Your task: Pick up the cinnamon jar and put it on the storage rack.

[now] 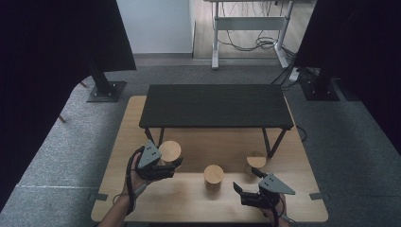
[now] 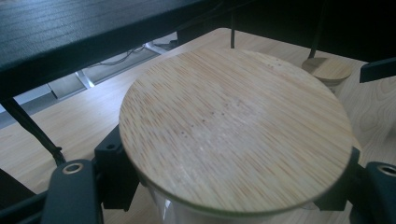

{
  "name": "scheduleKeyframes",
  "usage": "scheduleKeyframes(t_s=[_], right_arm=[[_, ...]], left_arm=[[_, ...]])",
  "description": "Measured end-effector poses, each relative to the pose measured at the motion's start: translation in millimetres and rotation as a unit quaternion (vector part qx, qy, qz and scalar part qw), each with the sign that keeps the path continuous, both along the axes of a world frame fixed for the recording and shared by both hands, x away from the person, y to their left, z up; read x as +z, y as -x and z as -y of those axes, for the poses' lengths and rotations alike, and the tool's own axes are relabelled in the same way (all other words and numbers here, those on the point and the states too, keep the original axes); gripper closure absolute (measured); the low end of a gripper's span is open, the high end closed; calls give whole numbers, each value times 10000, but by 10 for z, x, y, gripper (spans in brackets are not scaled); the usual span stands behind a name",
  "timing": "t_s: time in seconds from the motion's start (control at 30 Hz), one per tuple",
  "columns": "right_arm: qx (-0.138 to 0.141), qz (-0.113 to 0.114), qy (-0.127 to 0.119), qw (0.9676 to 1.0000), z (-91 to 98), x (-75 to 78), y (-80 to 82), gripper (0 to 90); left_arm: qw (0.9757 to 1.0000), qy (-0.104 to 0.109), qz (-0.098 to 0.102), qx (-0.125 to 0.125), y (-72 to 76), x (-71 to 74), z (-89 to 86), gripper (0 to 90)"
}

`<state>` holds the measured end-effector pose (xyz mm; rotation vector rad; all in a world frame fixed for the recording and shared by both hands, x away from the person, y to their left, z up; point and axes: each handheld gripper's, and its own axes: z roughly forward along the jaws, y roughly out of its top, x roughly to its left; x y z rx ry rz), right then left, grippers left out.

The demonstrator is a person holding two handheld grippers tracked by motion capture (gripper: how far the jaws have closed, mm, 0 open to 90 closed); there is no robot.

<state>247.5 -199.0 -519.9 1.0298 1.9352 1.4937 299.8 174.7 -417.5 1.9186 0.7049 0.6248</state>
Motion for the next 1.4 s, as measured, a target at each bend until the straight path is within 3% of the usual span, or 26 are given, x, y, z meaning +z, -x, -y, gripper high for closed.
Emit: scheduleKeyframes(t_s=[0.53,1.4], right_arm=[[11,-15,55,10000,-16,-14,-2,88],[30,-24,178,9998,-45,-37,-2,87]], left_arm=[[10000,28,88,-8,9,148,2,251],[9998,-4,199,-27,8,273,37,250]])
